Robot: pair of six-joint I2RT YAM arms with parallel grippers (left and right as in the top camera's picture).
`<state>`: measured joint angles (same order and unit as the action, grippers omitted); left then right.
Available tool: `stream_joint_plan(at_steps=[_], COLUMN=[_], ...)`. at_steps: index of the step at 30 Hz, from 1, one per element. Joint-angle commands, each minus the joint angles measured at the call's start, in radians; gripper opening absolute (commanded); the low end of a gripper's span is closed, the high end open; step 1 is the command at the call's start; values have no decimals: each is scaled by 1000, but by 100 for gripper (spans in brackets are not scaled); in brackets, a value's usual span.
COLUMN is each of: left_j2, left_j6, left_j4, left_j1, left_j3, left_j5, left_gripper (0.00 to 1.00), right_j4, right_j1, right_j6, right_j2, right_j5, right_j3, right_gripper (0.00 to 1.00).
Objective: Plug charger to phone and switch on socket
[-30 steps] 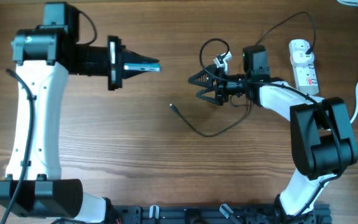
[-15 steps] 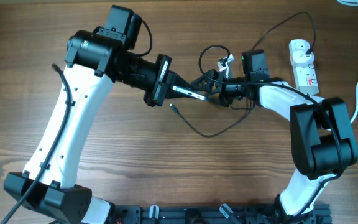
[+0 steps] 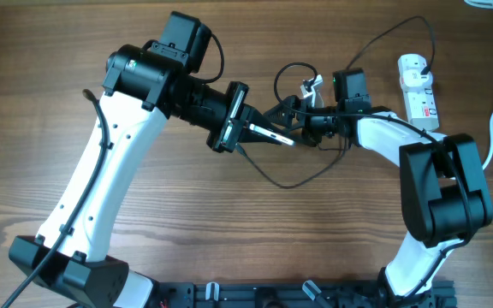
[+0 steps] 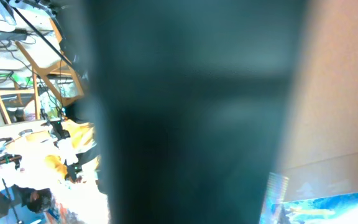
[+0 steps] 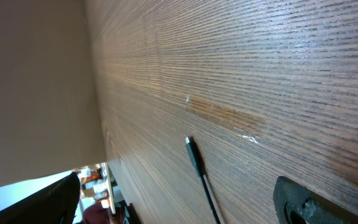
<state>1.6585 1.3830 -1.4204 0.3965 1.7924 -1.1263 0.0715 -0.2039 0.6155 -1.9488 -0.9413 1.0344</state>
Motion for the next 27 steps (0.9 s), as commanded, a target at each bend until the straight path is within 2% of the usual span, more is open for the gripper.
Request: stream_joint_plan(at_steps=[1,4,6,8,9,10,13,14,15,16,18,21,25,26,27], left_j2=[-15,-15,-15,-13,-13,-13,-13,-13,-11,-7,10,36,105,126,160], left_j6=[13,10,12,16,16,17,16,12,-45,-161,-306,-414,-540,-566,-580], left_j4=[2,5,23,76,95,93,92,95,134,183,245,263,249,241,226], left_j1=[1,1,-11,-28,-35,-45,-70,-85,-108,-133,-186,-257,-353,-365,-377], left_j3=[7,7,7,7,7,7,7,7,7,7,7,7,7,7,7], left_j5=[-43,-32,64,304,470,681,1014,1047,1052,1020,882,694,423,375,328], left_gripper=[4,4,4,4,4,4,4,4,4,4,4,4,4,4,4], right_j4=[2,2,32,39,55,77,155,189,230,243,258,395,621,659,669], right_j1=[-2,-2,-2,-2,-3,-3,-3,-3,-3,-3,-12,-37,-129,-154,-175], right_j6=[-3,-7,-15,-8,-3,-7,-75,-95,-101,-127,-166,-256,-430,-471,-496], right_j2=[1,1,1,1,1,1,1,1,1,1,4,27,123,150,188], right_j5=[6,6,14,76,116,153,269,310,354,362,362,380,600,647,656], right_j3=[-2,-2,-2,-2,-2,-2,-2,-2,-2,-2,15,123,290,317,332], right_gripper=[100,100,100,99,93,92,86,84,83,82,74,66,67,70,80])
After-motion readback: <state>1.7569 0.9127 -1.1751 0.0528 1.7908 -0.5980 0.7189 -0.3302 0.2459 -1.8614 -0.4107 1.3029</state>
